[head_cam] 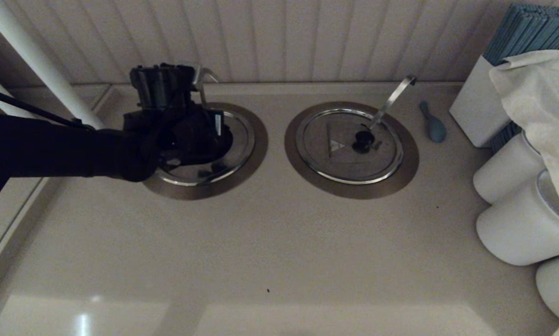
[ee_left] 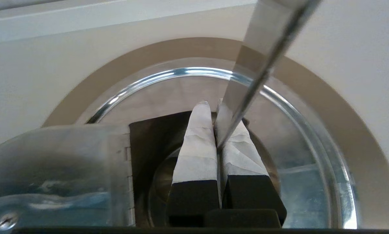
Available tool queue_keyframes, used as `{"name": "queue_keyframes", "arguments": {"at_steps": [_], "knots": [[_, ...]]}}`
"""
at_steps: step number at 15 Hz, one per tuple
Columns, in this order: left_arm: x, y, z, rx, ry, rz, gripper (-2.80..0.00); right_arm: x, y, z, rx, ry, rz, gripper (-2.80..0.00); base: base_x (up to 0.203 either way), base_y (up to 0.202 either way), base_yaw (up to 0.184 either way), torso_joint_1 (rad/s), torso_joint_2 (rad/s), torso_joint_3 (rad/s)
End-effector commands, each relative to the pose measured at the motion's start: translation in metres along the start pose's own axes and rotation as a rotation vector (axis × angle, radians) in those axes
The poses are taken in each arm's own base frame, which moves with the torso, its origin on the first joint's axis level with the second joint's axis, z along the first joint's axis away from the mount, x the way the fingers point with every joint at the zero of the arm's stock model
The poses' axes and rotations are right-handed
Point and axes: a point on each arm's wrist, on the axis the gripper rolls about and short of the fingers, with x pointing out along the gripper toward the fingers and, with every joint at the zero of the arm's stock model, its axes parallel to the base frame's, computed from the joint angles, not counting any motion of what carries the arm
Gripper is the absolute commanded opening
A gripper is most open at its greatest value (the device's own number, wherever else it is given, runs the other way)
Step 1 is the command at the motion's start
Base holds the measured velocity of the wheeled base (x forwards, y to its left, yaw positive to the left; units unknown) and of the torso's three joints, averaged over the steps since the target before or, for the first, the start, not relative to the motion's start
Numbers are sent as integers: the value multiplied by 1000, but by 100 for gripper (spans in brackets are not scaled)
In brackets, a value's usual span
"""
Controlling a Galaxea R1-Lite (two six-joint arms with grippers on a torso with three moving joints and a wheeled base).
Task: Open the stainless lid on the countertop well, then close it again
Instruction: Stir with a spoon
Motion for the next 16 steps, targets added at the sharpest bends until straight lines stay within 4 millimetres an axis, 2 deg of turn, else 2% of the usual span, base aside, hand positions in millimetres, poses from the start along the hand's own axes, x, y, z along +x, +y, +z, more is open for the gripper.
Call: {"name": "queue_keyframes", "arguments": {"at_steps": [1,5,12,16], "knots": [[7,-4,-4,4,15,-5,-280,0,0,0,0,1,-1,-280,0,0,0,0,0,0],[26,-10,-10,8,27,-6,-280,0,0,0,0,0,0,-280,0,0,0,0,0,0],[51,-16,-8,28,19,1,-280,0,0,0,0,1,-1,-280,0,0,0,0,0,0],[49,-14,0,22,1,9,-280,0,0,0,0,0,0,-280,0,0,0,0,0,0]]}}
